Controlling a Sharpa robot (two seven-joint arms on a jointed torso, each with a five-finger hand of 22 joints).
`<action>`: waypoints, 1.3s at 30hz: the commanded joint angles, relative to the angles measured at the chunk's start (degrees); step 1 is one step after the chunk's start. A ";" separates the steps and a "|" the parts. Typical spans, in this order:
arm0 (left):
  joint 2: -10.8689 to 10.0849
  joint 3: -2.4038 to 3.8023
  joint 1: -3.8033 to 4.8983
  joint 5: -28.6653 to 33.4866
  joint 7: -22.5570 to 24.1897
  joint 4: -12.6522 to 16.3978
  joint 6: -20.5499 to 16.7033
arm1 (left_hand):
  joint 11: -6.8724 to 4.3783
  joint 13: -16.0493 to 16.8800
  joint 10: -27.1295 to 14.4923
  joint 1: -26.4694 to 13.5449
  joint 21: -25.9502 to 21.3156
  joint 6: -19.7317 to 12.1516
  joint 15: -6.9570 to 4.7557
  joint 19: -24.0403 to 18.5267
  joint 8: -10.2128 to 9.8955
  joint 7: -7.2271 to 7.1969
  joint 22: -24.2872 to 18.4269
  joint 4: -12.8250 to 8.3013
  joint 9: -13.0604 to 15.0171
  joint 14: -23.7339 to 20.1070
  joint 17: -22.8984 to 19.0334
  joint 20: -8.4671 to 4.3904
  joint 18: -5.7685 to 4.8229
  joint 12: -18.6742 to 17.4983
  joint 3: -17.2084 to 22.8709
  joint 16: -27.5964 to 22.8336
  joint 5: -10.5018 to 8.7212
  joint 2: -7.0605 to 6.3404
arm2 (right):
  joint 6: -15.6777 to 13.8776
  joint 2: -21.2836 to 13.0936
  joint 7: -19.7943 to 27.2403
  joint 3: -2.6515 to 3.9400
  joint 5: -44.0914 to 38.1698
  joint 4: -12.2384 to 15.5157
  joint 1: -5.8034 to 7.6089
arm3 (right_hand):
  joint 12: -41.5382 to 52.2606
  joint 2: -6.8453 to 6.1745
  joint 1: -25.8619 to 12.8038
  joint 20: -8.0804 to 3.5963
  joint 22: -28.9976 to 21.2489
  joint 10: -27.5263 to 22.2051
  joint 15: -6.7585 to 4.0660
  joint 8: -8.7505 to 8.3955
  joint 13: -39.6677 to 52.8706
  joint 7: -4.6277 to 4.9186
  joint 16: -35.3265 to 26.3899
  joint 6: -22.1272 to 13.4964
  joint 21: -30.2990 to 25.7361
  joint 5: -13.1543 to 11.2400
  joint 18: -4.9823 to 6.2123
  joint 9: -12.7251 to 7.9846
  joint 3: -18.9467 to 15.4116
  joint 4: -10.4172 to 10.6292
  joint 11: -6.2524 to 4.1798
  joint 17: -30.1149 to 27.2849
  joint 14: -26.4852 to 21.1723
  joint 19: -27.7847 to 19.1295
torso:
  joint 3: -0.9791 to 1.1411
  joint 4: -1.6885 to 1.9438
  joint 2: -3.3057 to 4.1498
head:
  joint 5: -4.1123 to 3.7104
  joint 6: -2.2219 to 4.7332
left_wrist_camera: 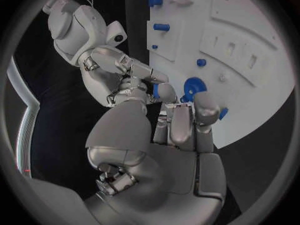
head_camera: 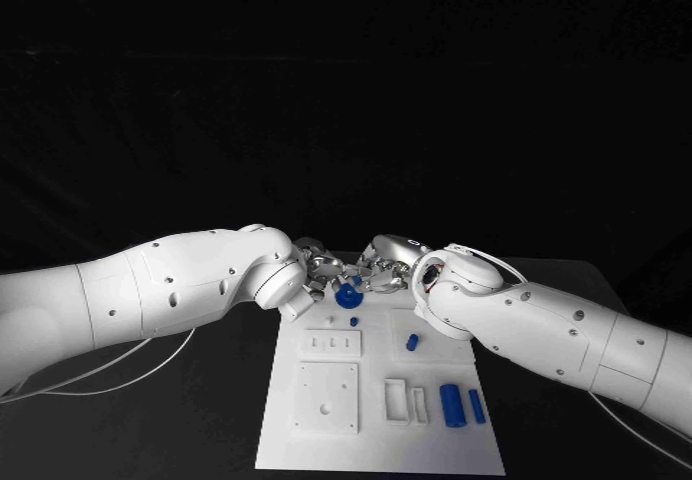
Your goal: Assemble the parts on the task board
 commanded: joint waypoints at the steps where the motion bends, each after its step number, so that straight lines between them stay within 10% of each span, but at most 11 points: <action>1: 0.45 0.08 0.05 -0.21 1.14 0.06 0.16 | 0.06 -0.01 0.08 0.35 -0.34 0.45 0.10 0.61 -0.05 0.07 0.30 -0.75 -0.04 -0.09 0.05 0.03 0.14 -0.24 -0.09 -0.19 0.42 0.99 | 1.23 0.27 0.04 -0.01 -0.69 0.11 -0.02 | -0.25 0.02 -0.23 -0.37 6.58 -0.13 -0.31 0.17 -0.05 -0.57 -0.28 1.47 -0.23 0.31 -0.95 0.01 -0.34 -0.02 -0.38 -0.06 0.20 3.16 | 0.00 -0.01 0.00 | -0.02 0.00; 8: 0.64 0.04 0.02 0.04 1.79 -0.04 -0.61 | 0.00 0.00 0.04 1.56 -1.21 0.60 0.07 0.82 -0.04 0.00 1.26 -3.03 -0.14 -0.07 0.14 -0.01 0.08 -0.30 -0.98 -0.19 2.25 3.77 | 1.55 0.29 0.02 -0.01 -0.74 0.10 -0.03 | -0.27 0.04 -0.23 -0.38 6.60 -0.13 -0.31 0.17 -0.07 -0.59 -0.24 1.61 -0.23 0.51 -0.97 0.10 -0.42 -0.15 -0.40 -0.05 0.22 3.18 | 0.02 0.03 -0.03 | -0.01 -0.05; 15: 0.49 0.03 0.00 0.46 2.85 0.02 -1.38 | -0.52 -0.09 0.09 6.03 -1.63 2.00 -0.29 0.85 0.60 -1.09 1.76 -6.07 1.66 -0.05 0.39 -0.28 -0.11 -0.53 0.93 -0.11 10.55 7.16 | 2.14 0.31 -0.09 -0.02 -0.76 0.00 -0.03 | -0.28 0.06 -0.24 -0.38 6.59 -0.14 -0.32 0.17 -0.08 -0.63 -0.27 1.70 -0.29 0.64 -0.98 0.18 -0.46 -0.20 -0.42 -0.08 0.22 3.17 | 0.00 -0.03 0.00 | -0.14 -0.07; 18: 0.31 0.03 -0.02 0.75 3.20 0.13 -1.43 | -1.31 -0.30 0.19 6.49 -2.10 2.21 -0.89 0.87 4.08 -2.44 2.19 -8.40 10.92 -0.08 0.38 -0.86 -0.43 -1.08 1.65 -0.28 18.23 7.14 | 2.89 0.33 -0.31 -0.02 -0.84 -0.19 -0.03 | -0.32 0.08 -0.34 -0.38 6.59 -0.15 -0.31 0.15 -0.10 -0.64 -0.33 1.70 -0.33 0.57 -0.99 0.21 -0.53 -0.14 -0.42 -0.12 0.20 3.17 | -0.03 -0.02 -0.02 | -0.30 -0.03; 23: 0.14 0.03 -0.04 1.04 3.63 0.31 -1.21 | -1.58 -0.23 0.19 4.34 -2.99 -1.57 -1.16 1.08 9.20 -3.11 3.04 -10.54 28.98 0.00 0.56 -1.16 -0.74 -1.30 6.53 -0.44 22.36 7.18 | 3.72 0.38 -0.50 -0.02 -0.95 -0.54 -0.04 | -0.52 0.11 -0.47 -0.37 6.55 -0.24 -0.31 0.17 -0.20 -0.68 -0.43 1.73 -0.50 0.39 -0.98 0.25 -0.65 -0.03 -0.43 -0.18 0.17 3.14 | -0.04 0.05 -0.01 | -0.31 -0.07; 39: 0.10 0.03 -0.06 2.44 3.69 0.48 -1.83 | -1.87 -0.48 0.95 1.35 -5.30 0.04 -1.19 1.99 8.53 -3.85 6.01 -11.93 42.00 0.18 1.64 -1.05 -0.86 -1.71 11.29 -0.37 25.51 5.56 | 2.10 0.26 0.35 -0.06 -0.47 -0.81 -0.14 | -1.77 -1.34 -0.95 -0.20 6.26 -0.85 -0.09 0.11 -0.98 -0.21 -1.09 -0.49 -1.84 0.54 -0.81 -0.48 -1.85 1.96 -0.21 -0.59 0.10 3.08 | 0.00 0.00 -0.06 | -0.23 -0.32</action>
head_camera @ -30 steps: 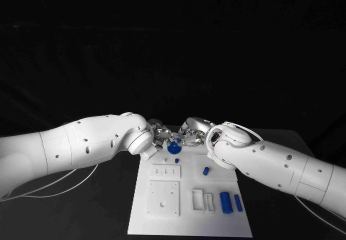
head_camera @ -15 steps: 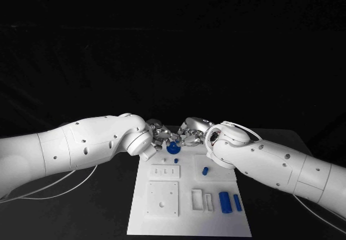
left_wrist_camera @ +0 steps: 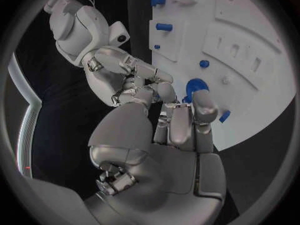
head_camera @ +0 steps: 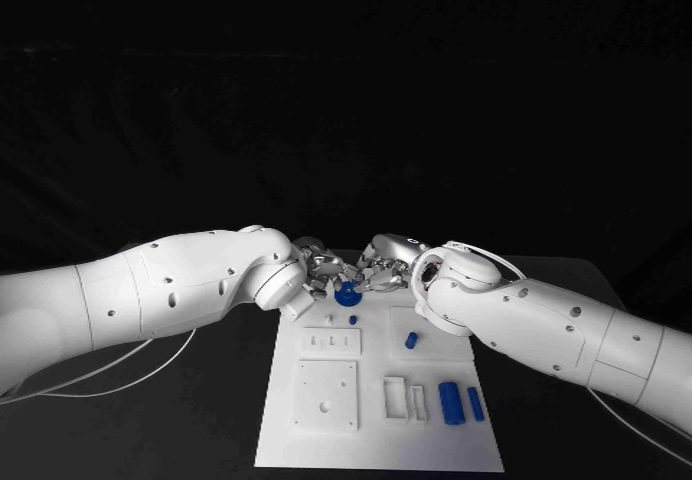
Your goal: Assemble the parts on the task board
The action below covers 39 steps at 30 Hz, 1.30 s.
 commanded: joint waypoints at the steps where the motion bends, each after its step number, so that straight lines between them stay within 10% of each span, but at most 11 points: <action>1: 0.17 0.22 0.21 1.48 1.86 0.19 -0.97 | -0.24 -0.02 0.37 -0.28 -0.23 1.57 -0.26 0.47 5.17 -1.05 0.24 0.15 40.73 0.10 0.16 -0.12 -0.43 -0.39 0.22 -0.07 0.70 -0.23 | 0.15 -0.11 0.92 -0.13 0.06 0.14 -0.19 | -0.77 -0.74 -0.31 -0.16 6.20 -0.82 -0.06 0.11 -0.33 0.02 -0.43 -1.31 -0.65 0.18 -0.77 -0.45 -0.47 0.81 0.10 -0.23 0.08 3.05 | 0.03 0.00 -0.07 | -0.04 -0.07; 12: -0.10 0.16 0.21 1.20 0.32 -0.10 -0.60 | -0.30 -0.18 1.20 -0.56 -0.63 2.62 -0.15 0.95 5.14 -1.34 1.57 0.02 43.31 0.30 1.36 0.13 -0.47 -0.69 0.95 0.51 1.69 -0.66 | -4.27 -5.74 5.59 -0.11 4.26 2.84 -0.56 | -4.76 -2.78 1.66 1.24 4.80 -4.44 1.20 0.23 -4.50 1.66 -4.17 -8.03 -8.15 3.73 0.64 -1.69 -15.48 7.56 1.14 -3.12 -1.61 2.40 | 0.06 0.05 -0.07 | 0.21 -0.19; 22: -0.66 0.00 0.18 -1.56 -1.11 -0.34 0.30 | -0.22 -0.51 2.32 -0.48 -0.54 3.64 0.20 1.23 4.99 -1.53 2.58 -0.27 43.88 0.54 2.97 1.05 -0.22 -0.87 0.61 1.36 0.98 -0.65 | -2.73 -13.38 10.97 0.59 12.22 4.23 -0.63 | -6.46 -1.19 3.07 1.60 3.91 -6.72 1.50 0.21 -7.13 1.93 -6.84 -8.81 -14.35 7.33 1.33 -1.63 -19.67 6.81 1.39 -5.38 -3.27 1.80 | 0.22 -0.23 -0.38 | 0.64 -0.41; 39: -1.51 -1.45 -0.15 -7.35 -3.63 1.88 3.34 | -0.94 -1.72 9.84 -1.60 2.08 11.94 0.65 2.51 3.90 -3.38 6.84 -2.16 49.70 1.11 3.96 10.31 4.10 -3.03 -1.70 2.63 2.43 0.33 | -5.25 -14.44 14.43 6.19 27.82 -3.62 1.45 | -8.10 0.57 2.26 1.51 3.35 -7.87 1.41 0.20 -9.83 1.99 -9.06 -8.74 -19.31 12.03 1.43 -1.86 -19.24 3.46 1.26 -8.03 -4.00 2.11 | 1.51 -0.41 -1.43 | 0.87 -3.68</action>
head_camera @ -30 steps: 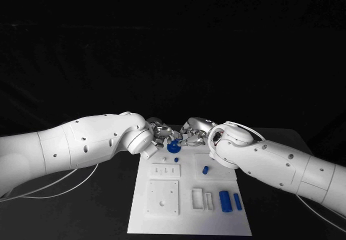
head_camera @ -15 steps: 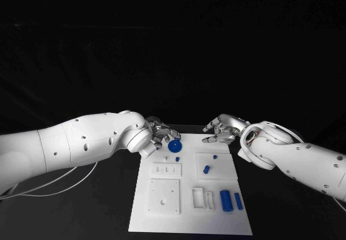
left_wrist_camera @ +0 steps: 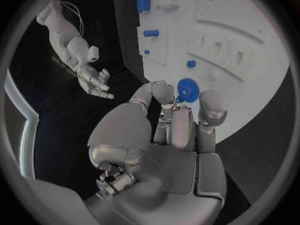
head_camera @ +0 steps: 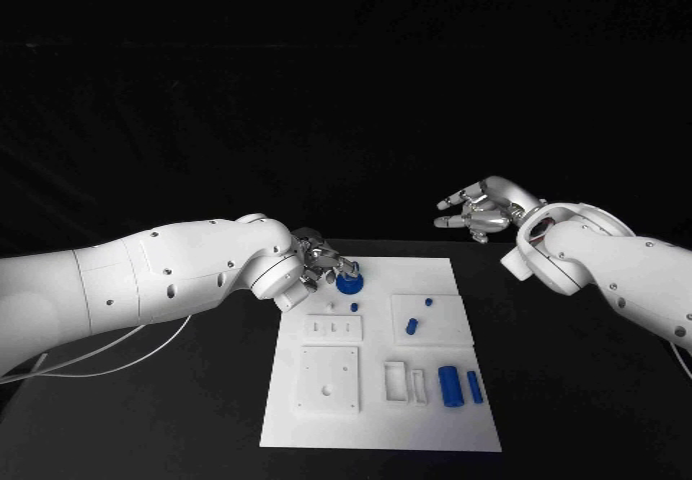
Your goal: Assemble the parts on the task board
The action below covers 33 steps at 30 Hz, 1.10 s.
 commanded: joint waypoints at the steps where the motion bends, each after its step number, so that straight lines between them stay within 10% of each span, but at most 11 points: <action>1: -0.35 -0.03 -0.17 -2.35 -0.98 1.01 1.91 | -0.28 0.02 2.29 -0.61 0.41 8.95 0.33 0.15 2.29 -6.82 5.89 -0.63 50.04 0.78 -0.19 1.20 1.53 -0.02 -0.02 0.24 0.81 0.49 | -1.30 1.18 2.18 0.27 5.45 -2.28 0.57 | -0.52 0.48 -0.04 0.27 3.30 -0.65 0.01 -0.14 -0.40 0.27 -0.59 0.05 -1.02 0.67 0.51 -0.10 0.08 -0.56 -0.08 -0.42 -0.51 2.09 | 0.50 0.06 -0.31 | 0.08 -1.14; 8: -1.59 -0.07 -0.66 -2.54 -1.78 3.48 2.42 | -0.51 -0.58 2.42 -1.49 0.94 11.65 0.26 0.10 -0.68 -7.18 6.10 -1.62 53.21 0.58 -2.11 3.55 2.83 1.24 0.41 0.19 1.76 0.59 | -1.60 3.54 2.14 0.57 6.21 -6.51 1.41 | -0.72 0.49 -0.38 0.24 3.23 -0.81 -0.01 -0.14 -0.93 0.29 -0.90 0.03 -1.98 1.58 0.51 -0.11 0.35 -1.16 -0.09 -0.98 -0.61 2.24 | 0.83 0.39 -0.56 | -0.19 -2.69; 23: -2.45 -0.11 -2.59 -5.05 -3.75 4.74 1.71 | -0.70 -0.53 2.40 -1.78 1.06 13.40 0.23 0.07 -1.29 -7.56 6.11 -0.98 54.04 0.39 -3.60 2.64 2.16 2.82 0.27 0.25 0.61 0.82 | -1.39 6.19 1.89 0.63 5.99 -10.38 1.85 | -1.62 0.32 -0.66 0.30 2.69 -1.35 0.05 -0.15 -2.00 0.30 -2.18 -0.06 -4.90 2.35 0.66 -0.11 0.63 -1.45 -0.09 -2.33 -1.14 2.12 | 1.21 0.86 -0.91 | -0.22 -4.78; 33: -1.69 -0.11 -4.88 -5.17 -3.93 3.13 2.10 | -0.75 -0.63 2.39 -1.31 1.10 13.81 0.25 0.09 -0.72 -7.72 6.13 -0.22 54.13 0.32 -3.99 2.22 1.81 3.51 -0.55 0.31 -1.12 1.18 | -1.21 6.96 1.66 0.63 5.58 -11.14 1.90 | -1.35 0.30 -0.74 0.28 2.73 -1.23 0.03 -0.13 -1.96 0.29 -1.90 -0.07 -4.96 2.70 0.64 -0.11 0.80 -1.48 -0.11 -2.34 -1.01 2.29 | 1.09 0.71 -0.83 | -0.19 -5.35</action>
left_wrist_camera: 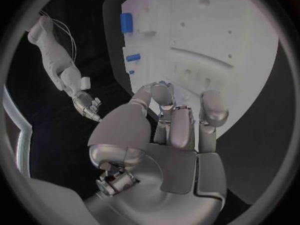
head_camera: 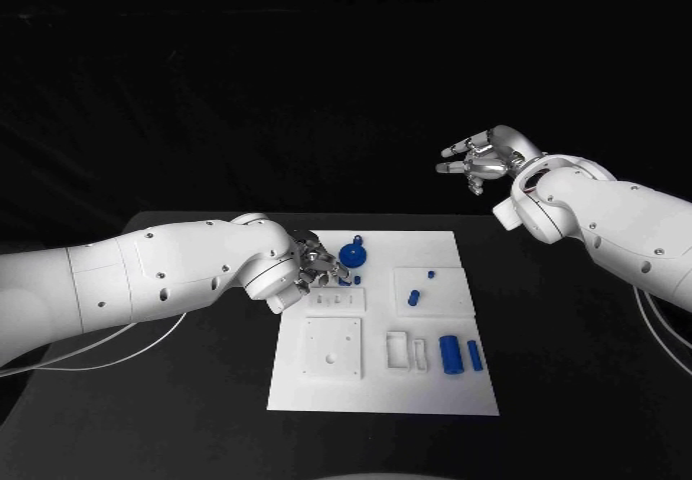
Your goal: Assemble the parts on the task board
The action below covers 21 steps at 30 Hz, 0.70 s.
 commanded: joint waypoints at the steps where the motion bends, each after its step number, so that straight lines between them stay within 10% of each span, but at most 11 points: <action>1: 0.22 0.02 -0.57 -0.19 -0.37 -0.52 0.77 | -0.43 -0.42 2.30 0.43 0.03 13.74 0.27 -0.06 0.41 -7.84 6.12 0.57 53.78 0.33 -0.24 -0.50 -0.42 0.31 -0.35 0.10 -1.59 0.71 | 0.18 0.10 0.37 0.03 -0.31 -0.08 0.04 | 0.14 0.08 -0.53 0.29 2.75 -0.11 -0.09 -0.13 0.09 0.29 0.03 -0.07 -0.08 0.30 0.75 -0.07 0.18 -0.23 -0.02 0.11 -0.31 2.31 | -0.04 0.00 0.04 | -0.13 -0.24; 21: 0.59 0.02 -2.03 -3.06 -1.79 -1.28 1.67 | -0.47 -0.52 2.30 1.00 -0.04 13.85 0.22 0.03 1.87 -8.02 6.15 1.40 53.89 0.25 -0.96 -1.27 -1.01 1.36 -1.44 0.13 -3.04 0.81 | 0.12 0.11 0.33 0.03 -0.88 -0.25 0.04 | 0.15 0.23 -0.44 0.31 2.92 -0.28 -0.08 -0.14 -0.08 0.33 0.13 -0.18 -0.34 0.00 0.77 -0.07 0.64 -0.22 0.00 -0.04 -0.43 2.37 | -0.01 -0.01 0.04 | 0.18 -1.18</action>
